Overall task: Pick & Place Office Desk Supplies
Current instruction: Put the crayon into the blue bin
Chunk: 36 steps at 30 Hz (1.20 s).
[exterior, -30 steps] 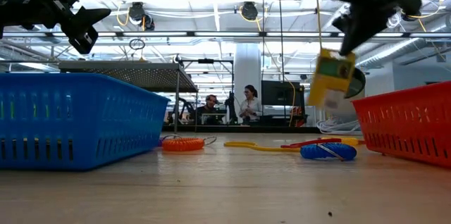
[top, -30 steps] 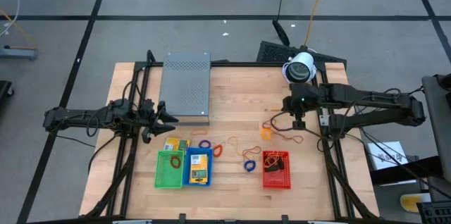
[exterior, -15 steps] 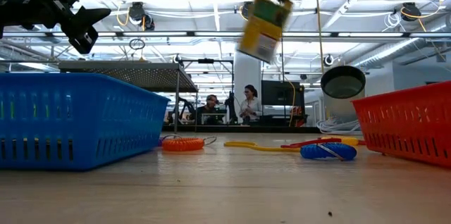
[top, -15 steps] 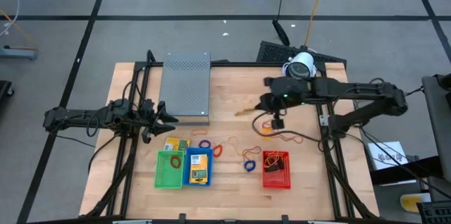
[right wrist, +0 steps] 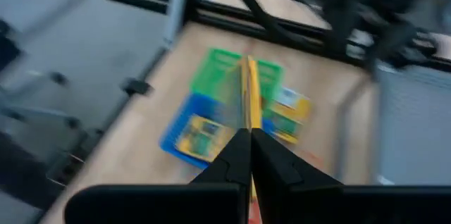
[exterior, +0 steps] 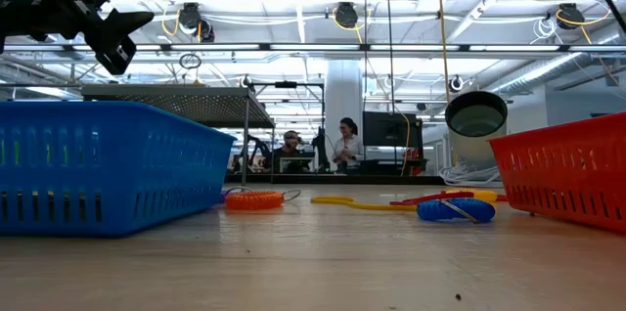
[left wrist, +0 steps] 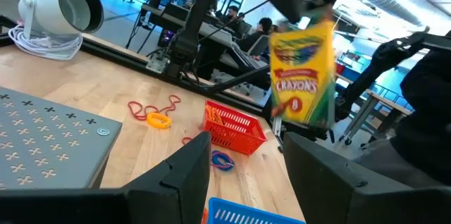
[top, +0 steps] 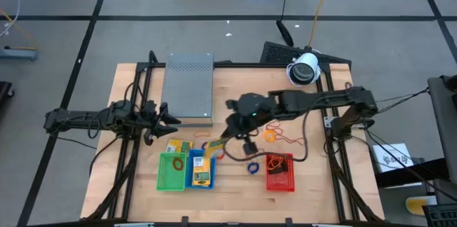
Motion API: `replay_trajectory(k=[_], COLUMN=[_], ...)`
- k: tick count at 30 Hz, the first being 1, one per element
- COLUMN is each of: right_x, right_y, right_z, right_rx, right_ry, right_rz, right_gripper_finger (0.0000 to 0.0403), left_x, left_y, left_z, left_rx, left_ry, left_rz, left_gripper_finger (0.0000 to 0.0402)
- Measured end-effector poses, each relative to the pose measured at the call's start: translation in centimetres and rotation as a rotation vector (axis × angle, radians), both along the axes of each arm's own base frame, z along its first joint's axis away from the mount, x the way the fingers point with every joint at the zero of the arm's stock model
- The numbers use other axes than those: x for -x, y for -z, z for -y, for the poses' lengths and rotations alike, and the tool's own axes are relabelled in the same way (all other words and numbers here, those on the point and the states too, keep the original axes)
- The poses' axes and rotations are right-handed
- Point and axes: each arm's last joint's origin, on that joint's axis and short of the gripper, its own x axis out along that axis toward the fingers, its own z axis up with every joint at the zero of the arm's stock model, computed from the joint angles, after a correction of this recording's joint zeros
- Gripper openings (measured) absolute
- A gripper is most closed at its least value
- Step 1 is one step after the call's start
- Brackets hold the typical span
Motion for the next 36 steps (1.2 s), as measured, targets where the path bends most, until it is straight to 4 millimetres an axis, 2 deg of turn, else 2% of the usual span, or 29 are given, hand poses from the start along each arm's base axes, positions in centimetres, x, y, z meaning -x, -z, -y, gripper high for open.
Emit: replay_trajectory(k=[3,8,14,17,27,36], right_x=[-2.3,-5.2,-8.0,-9.1,-11.3,-11.9], right_y=[0.5,2.6,4.6,6.1,10.4,12.3], right_z=[-1.2,-2.9,-4.6,-5.1,-5.1,-4.1], right_rx=[-0.114,-0.286,-0.468,-0.495,-0.519,-0.498], right_ry=[-0.066,-0.161,-0.232,-0.233,-0.182,-0.109], right_rz=[0.005,-0.041,-0.023,-0.019,-0.092,-0.125], right_gripper_finger=[0.0000,0.0000,0.0000,0.0000,0.0000,0.0000], left_x=[0.0,0.0,0.0,0.0,0.0,0.0], left_y=[0.0,0.0,0.0,0.0,0.0,0.0], left_z=[0.0,0.0,0.0,0.0,0.0,0.0], left_rx=[0.000,0.000,0.000,0.000,0.000,0.000], left_ry=[0.000,0.000,0.000,0.000,0.000,0.000], left_rz=[0.000,0.000,0.000,-0.001,-0.001,0.000], left_gripper_finger=[0.0186,0.0186,0.0186,0.0186,0.0186,0.0186])
